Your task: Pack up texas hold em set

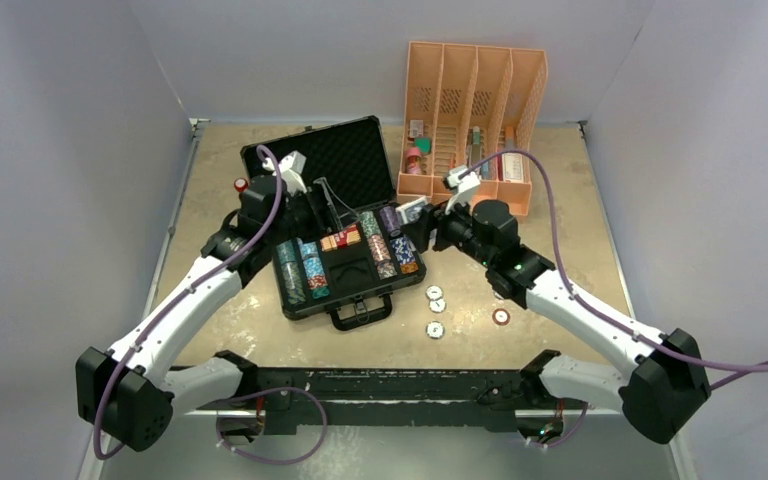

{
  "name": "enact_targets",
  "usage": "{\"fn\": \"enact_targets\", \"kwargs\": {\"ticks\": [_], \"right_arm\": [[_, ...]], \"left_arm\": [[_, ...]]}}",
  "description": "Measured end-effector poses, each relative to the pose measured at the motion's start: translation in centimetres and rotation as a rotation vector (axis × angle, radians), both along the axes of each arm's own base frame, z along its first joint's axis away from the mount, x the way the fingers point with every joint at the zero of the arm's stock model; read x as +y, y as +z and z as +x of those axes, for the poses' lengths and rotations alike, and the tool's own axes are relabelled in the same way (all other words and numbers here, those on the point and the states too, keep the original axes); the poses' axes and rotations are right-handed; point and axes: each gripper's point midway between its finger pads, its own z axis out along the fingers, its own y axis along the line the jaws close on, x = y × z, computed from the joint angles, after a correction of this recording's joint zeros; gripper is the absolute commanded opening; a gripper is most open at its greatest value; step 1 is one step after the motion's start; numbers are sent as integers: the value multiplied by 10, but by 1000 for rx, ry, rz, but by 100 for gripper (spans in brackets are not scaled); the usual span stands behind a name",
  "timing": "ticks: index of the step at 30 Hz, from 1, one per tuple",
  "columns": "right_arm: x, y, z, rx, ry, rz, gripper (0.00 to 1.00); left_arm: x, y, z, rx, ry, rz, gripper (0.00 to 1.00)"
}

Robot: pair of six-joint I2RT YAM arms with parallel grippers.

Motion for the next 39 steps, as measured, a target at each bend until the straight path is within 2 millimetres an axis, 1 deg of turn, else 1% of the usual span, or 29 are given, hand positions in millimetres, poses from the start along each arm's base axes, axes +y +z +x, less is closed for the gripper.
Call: {"fn": "enact_targets", "kwargs": {"ticks": [3, 6, 8, 10, 12, 14, 16, 19, 22, 24, 26, 29, 31, 33, 35, 36, 39], "right_arm": [[27, 4, -10, -59, 173, -4, 55], [49, 3, -22, -105, 317, -20, 55], [58, 4, -29, -134, 390, -25, 56], [67, 7, -37, -170, 467, -30, 57], [74, 9, -43, -194, 527, -40, 57], [82, 12, -47, -221, 585, -53, 58], [90, 15, -49, -244, 630, -62, 58], [99, 20, -52, -276, 684, -69, 58], [104, 22, -54, -298, 724, -80, 58], [107, 21, -54, -306, 744, -89, 58], [109, 19, -54, -307, 762, -97, 58], [110, 11, -57, -296, 783, -114, 58], [110, 6, -57, -286, 792, -127, 58], [110, 0, -59, -273, 801, -138, 59], [111, -2, -59, -277, 809, -151, 62], [111, -3, -58, -275, 809, -159, 64], [112, -7, -55, -267, 810, -176, 76]], "left_arm": [[-10, 8, -4, 2, -50, -49, 76], [-8, 14, -6, -17, -40, -53, 79], [-4, 24, -7, -50, -22, -59, 79], [-3, 40, -10, -94, -21, -88, 79], [-7, 55, -12, -128, -42, -132, 79], [-13, 62, -15, -145, -78, -164, 78], [-20, 58, -19, -130, -121, -190, 77], [-31, 39, -27, -61, -191, -215, 74], [-37, 15, -39, 24, -245, -220, 63], [-37, 6, -45, 59, -263, -214, 54], [-37, 6, -48, 63, -276, -214, 45], [-38, 5, -50, 67, -284, -213, 36], [-38, 5, -50, 69, -284, -211, 27], [-37, 4, -50, 69, -285, -208, 15], [-36, 1, -51, 80, -281, -200, 2], [-36, -1, -51, 90, -275, -199, 0], [-34, -4, -51, 105, -263, -192, 0]]}}
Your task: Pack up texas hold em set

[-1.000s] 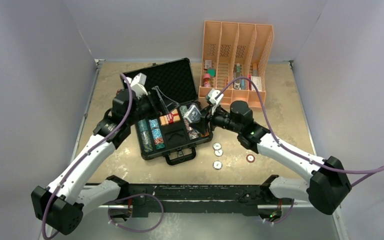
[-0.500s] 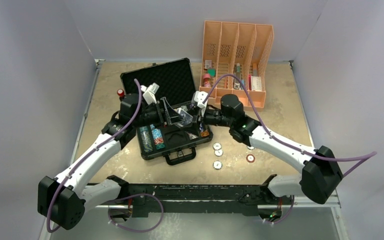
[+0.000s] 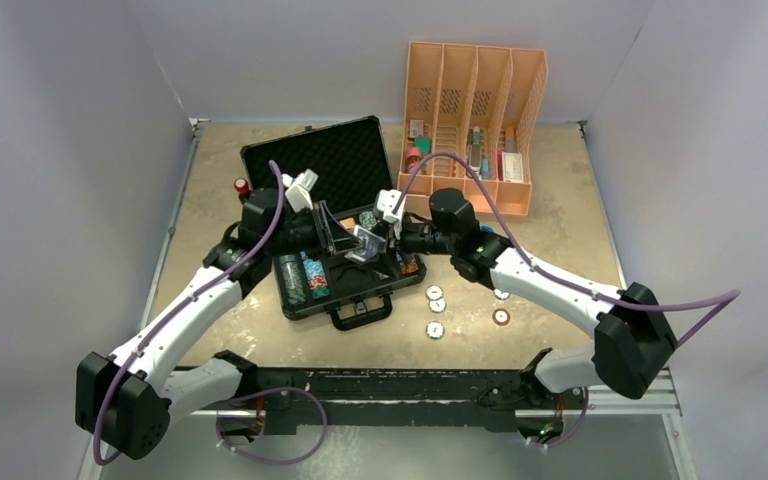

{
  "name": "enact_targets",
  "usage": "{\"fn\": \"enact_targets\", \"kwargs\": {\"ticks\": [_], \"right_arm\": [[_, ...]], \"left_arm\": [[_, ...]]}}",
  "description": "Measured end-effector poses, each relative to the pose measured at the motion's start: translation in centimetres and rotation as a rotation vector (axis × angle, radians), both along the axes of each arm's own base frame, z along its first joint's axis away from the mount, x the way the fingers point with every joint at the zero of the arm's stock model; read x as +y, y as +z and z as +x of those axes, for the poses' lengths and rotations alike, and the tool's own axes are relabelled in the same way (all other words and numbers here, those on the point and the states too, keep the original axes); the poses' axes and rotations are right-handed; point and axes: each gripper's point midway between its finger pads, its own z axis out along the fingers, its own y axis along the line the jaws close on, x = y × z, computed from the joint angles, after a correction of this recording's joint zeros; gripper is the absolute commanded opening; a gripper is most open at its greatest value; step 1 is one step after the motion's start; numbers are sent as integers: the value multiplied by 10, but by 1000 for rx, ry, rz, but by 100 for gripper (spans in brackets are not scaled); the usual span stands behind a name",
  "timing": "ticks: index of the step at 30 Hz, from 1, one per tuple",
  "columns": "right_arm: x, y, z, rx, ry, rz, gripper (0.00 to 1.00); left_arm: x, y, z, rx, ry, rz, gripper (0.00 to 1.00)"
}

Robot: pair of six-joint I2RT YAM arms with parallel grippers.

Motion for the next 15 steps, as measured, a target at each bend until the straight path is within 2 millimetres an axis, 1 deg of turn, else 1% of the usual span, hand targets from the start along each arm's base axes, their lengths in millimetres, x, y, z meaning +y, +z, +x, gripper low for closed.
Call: {"fn": "enact_targets", "kwargs": {"ticks": [2, 3, 5, 7, 9, 12, 13, 14, 15], "right_arm": [[0, -1, -1, 9, -1, -1, 89], [0, 0, -1, 14, -3, 2, 93], [1, 4, 0, 16, -13, 13, 97], [-1, 9, 2, 13, -35, 24, 97], [-4, 16, 5, 11, -78, 49, 97], [-18, 28, 4, 3, -170, 112, 96], [-24, 26, 6, 9, -215, 129, 96], [-28, 34, 5, -1, -231, 154, 95], [-33, 37, 6, 0, -265, 179, 95]], "left_arm": [[1, -2, 0, -3, 2, 10, 0], [2, -3, 1, -6, 3, 19, 0], [5, -7, 3, -4, 24, 39, 0], [10, -11, 9, -11, 65, 65, 0], [20, -16, 17, -16, 137, 105, 0], [36, -19, 29, -37, 251, 157, 0], [41, -21, 33, -41, 287, 168, 0], [45, -23, 35, -42, 312, 176, 0], [47, -27, 37, -39, 330, 179, 0]]}}
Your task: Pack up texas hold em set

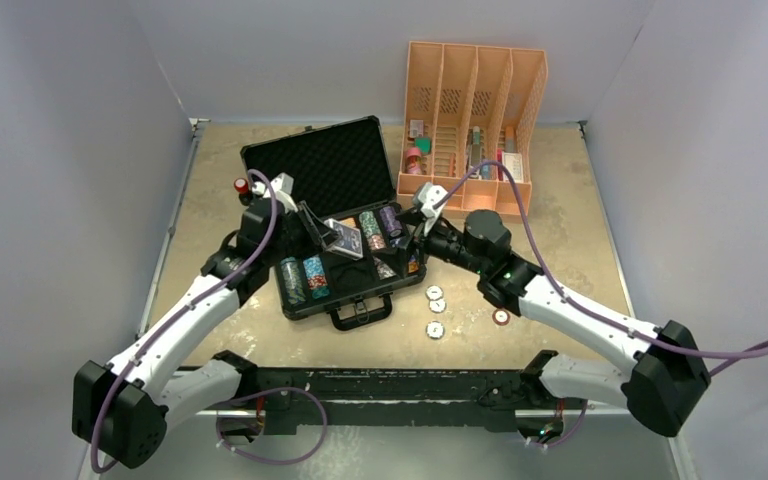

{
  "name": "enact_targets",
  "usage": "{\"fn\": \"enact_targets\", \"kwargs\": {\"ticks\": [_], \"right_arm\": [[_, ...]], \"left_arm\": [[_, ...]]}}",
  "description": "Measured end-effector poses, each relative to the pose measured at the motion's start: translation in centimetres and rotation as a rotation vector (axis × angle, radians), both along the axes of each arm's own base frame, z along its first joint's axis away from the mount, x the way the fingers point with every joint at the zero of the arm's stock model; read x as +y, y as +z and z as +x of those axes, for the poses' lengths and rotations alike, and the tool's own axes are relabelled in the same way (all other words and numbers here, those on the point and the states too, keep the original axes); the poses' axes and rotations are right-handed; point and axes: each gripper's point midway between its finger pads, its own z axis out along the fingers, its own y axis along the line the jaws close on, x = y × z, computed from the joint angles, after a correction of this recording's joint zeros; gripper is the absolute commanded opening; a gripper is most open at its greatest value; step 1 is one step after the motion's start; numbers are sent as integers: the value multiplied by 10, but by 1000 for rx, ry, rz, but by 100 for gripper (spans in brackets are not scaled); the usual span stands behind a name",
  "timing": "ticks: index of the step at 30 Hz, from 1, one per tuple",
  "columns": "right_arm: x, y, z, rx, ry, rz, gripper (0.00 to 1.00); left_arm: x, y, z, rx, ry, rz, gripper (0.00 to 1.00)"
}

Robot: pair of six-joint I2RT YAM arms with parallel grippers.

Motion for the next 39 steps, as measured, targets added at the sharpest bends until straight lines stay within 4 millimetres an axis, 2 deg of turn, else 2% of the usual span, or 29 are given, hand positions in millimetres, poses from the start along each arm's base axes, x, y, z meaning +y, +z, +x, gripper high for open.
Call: {"fn": "enact_targets", "kwargs": {"ticks": [3, 8, 11, 26, 34, 39], "right_arm": [[-9, 3, 3, 13, -73, 55, 94], [-15, -4, 10, 63, -149, 95, 93], [-17, -6, 12, 82, -172, 108, 93], [-18, -14, 20, 118, -220, 113, 92], [-19, -16, 23, 122, -237, 112, 92], [-18, -23, 24, 136, -241, 99, 92]], "left_arm": [[4, -21, 2, 37, 47, 1, 0], [9, -61, -2, 132, 107, 3, 0], [10, -72, -5, 151, 129, 2, 0], [-12, -76, -1, 148, 122, -124, 0], [-5, -68, -18, 185, 133, -116, 0], [-2, -63, -19, 181, 143, -114, 0]]}}
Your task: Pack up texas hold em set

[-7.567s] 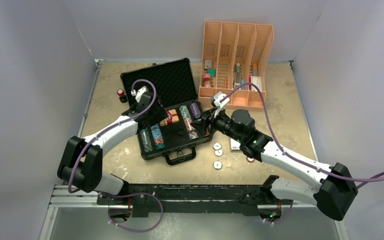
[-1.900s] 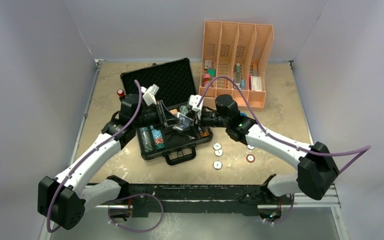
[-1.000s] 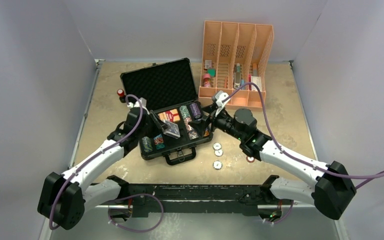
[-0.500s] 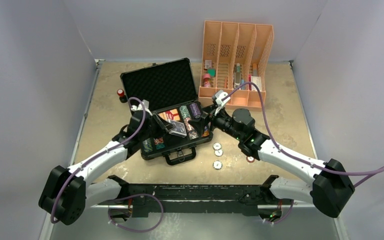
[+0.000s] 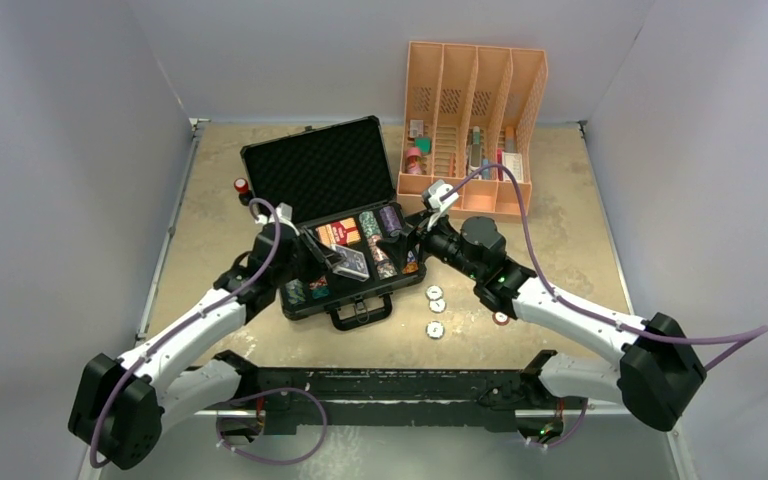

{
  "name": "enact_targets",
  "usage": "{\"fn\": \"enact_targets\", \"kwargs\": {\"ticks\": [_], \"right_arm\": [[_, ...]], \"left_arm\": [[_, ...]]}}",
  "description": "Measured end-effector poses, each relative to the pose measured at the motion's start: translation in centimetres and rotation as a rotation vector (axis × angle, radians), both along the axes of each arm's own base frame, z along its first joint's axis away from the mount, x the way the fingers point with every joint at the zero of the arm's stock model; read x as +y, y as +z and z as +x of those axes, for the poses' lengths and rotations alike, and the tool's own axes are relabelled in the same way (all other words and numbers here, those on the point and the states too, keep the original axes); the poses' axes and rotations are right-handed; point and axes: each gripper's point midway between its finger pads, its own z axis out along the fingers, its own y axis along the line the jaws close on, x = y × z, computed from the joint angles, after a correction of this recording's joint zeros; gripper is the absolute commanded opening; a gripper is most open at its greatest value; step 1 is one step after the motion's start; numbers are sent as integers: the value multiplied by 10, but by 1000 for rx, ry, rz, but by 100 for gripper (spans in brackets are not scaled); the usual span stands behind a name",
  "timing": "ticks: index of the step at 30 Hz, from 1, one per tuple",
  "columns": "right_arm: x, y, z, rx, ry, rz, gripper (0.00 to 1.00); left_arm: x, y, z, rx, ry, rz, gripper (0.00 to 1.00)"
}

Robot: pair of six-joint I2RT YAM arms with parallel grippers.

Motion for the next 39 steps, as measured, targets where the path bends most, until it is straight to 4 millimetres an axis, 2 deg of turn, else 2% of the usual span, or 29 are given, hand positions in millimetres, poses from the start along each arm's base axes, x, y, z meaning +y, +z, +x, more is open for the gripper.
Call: {"fn": "enact_targets", "kwargs": {"ticks": [12, 16, 19, 21, 26, 31, 39], "right_arm": [[-2, 0, 2, 2, -20, 0, 91], [-2, 0, 2, 4, -20, 1, 92], [-2, 0, 2, 5, -20, 2, 91], [-2, 0, 2, 5, -21, 2, 91], [-2, 0, 3, 5, -24, 2, 91], [-2, 0, 3, 6, -23, 2, 92], [-2, 0, 3, 6, -24, 2, 92]], "left_arm": [[-10, -23, 4, 55, -3, -14, 0], [-13, -23, 5, 49, -1, -29, 1], [-13, -24, 6, 50, 1, -27, 12], [-13, -26, 6, 52, 1, -24, 14], [-15, -25, 6, 51, 0, -32, 6], [-16, -28, 6, 44, 13, -62, 6], [-22, -29, 6, 11, 15, -55, 43]]}}
